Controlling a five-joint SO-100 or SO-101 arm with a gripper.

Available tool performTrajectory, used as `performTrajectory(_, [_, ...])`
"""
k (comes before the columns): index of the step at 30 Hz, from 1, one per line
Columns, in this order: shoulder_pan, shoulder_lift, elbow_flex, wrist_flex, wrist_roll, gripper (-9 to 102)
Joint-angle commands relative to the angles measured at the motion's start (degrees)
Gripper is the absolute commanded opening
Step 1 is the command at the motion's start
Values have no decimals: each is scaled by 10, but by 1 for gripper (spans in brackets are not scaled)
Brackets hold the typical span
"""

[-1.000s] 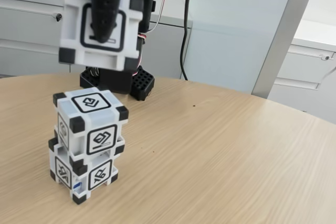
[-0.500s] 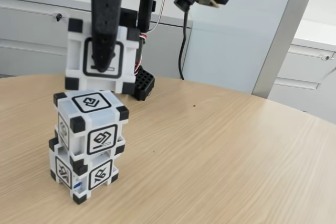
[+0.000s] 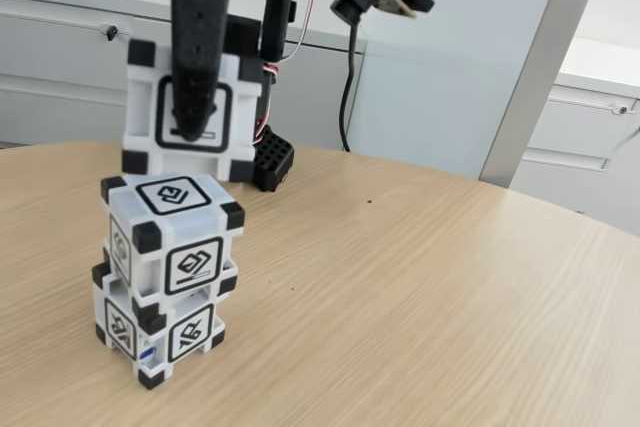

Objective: Stack cubes from left to right.

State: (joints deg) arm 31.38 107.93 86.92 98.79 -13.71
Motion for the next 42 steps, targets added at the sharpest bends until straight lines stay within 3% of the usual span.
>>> performTrajectory(1, [4,13,11,3,4,17])
performTrajectory(9, [4,13,22,2,6,17])
performTrajectory(21, [4,13,22,2,4,32])
performTrajectory(30, [4,16,12,2,11,33])
performTrajectory(42, [-8,228,22,3,19,33])
